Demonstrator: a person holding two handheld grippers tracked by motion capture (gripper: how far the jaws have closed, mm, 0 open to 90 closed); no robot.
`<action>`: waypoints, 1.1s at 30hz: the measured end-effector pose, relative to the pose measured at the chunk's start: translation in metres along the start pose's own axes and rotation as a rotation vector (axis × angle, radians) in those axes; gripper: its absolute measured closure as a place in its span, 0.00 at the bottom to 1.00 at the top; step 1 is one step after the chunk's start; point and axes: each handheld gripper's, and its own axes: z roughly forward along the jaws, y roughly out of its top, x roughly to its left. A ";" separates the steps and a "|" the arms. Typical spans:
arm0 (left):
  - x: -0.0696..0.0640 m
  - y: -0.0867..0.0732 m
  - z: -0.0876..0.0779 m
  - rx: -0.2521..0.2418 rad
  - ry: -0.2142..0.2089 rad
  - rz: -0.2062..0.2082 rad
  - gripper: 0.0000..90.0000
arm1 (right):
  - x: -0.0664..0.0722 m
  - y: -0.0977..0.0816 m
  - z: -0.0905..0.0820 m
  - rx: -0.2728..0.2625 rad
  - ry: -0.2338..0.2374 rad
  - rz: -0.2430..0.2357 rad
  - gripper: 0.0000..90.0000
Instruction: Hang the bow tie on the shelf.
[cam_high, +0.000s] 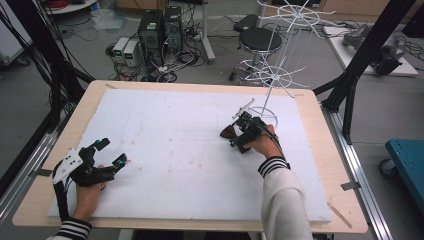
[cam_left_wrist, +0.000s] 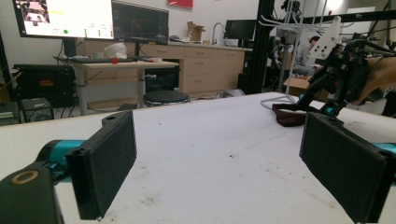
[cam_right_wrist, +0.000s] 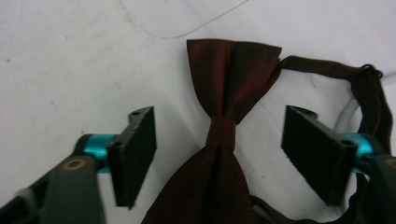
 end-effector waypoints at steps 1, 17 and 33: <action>0.000 0.000 0.000 -0.001 0.001 0.001 0.13 | 0.000 0.000 0.001 -0.001 0.001 -0.002 0.33; 0.000 0.000 0.000 0.000 -0.002 0.004 0.13 | -0.002 0.001 0.005 0.039 0.014 -0.039 0.85; 0.000 0.000 0.000 0.002 -0.001 0.006 0.13 | 0.010 0.002 -0.015 0.020 -0.008 -0.005 0.85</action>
